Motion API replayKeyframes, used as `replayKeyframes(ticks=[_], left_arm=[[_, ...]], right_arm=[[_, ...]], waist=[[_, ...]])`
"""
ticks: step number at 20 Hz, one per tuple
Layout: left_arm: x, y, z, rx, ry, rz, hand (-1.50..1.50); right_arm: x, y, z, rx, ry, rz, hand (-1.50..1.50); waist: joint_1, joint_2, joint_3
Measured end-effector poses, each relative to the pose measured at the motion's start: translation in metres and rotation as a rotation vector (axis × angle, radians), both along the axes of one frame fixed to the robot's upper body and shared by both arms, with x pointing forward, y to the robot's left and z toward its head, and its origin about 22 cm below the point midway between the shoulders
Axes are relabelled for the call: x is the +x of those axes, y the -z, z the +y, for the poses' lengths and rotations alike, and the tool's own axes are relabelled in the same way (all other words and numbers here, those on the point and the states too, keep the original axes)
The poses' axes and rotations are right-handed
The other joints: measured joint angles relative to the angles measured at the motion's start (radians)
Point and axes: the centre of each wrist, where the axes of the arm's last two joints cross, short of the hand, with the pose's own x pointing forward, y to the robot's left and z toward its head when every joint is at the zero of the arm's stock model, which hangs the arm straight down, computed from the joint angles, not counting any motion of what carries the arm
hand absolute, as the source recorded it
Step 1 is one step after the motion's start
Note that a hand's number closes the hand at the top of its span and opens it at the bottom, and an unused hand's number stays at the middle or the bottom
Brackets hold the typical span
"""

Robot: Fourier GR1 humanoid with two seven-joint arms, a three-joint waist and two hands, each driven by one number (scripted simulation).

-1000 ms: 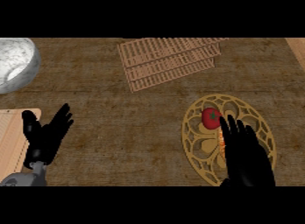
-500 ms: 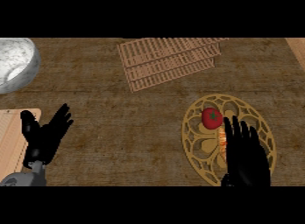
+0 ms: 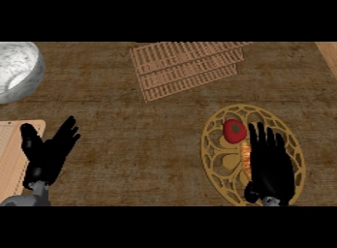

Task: Pick the croissant from the placemat and place it in the tiered shelf

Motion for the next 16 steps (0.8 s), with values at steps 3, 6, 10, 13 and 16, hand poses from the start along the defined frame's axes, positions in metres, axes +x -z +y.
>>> replayKeyframes(ticks=[3, 6, 10, 13, 16], left_arm=[[0.001, 0.006, 0.0, 0.0, 0.003, -0.001, 0.0], [0.002, 0.003, -0.004, 0.001, -0.003, -0.003, 0.0], [0.003, 0.003, -0.004, 0.004, 0.0, -0.005, 0.0], [0.005, 0.005, -0.007, -0.001, 0.002, -0.002, 0.0], [0.0, 0.006, -0.004, 0.005, 0.001, 0.001, 0.0]], right_arm=[[0.007, 0.007, -0.006, 0.023, -0.012, -0.018, -1.5], [0.013, 0.012, -0.008, 0.037, -0.023, -0.024, -1.5], [0.018, 0.015, -0.008, 0.021, -0.067, 0.042, 1.5], [0.023, 0.018, -0.013, -0.023, -0.126, 0.102, 1.5], [0.019, 0.019, -0.012, 0.002, -0.152, 0.095, 1.5]], waist=[[0.0, -0.002, -0.003], [0.0, -0.004, -0.006], [0.003, -0.008, -0.011], [0.006, -0.013, -0.016], [0.003, -0.018, -0.021]])
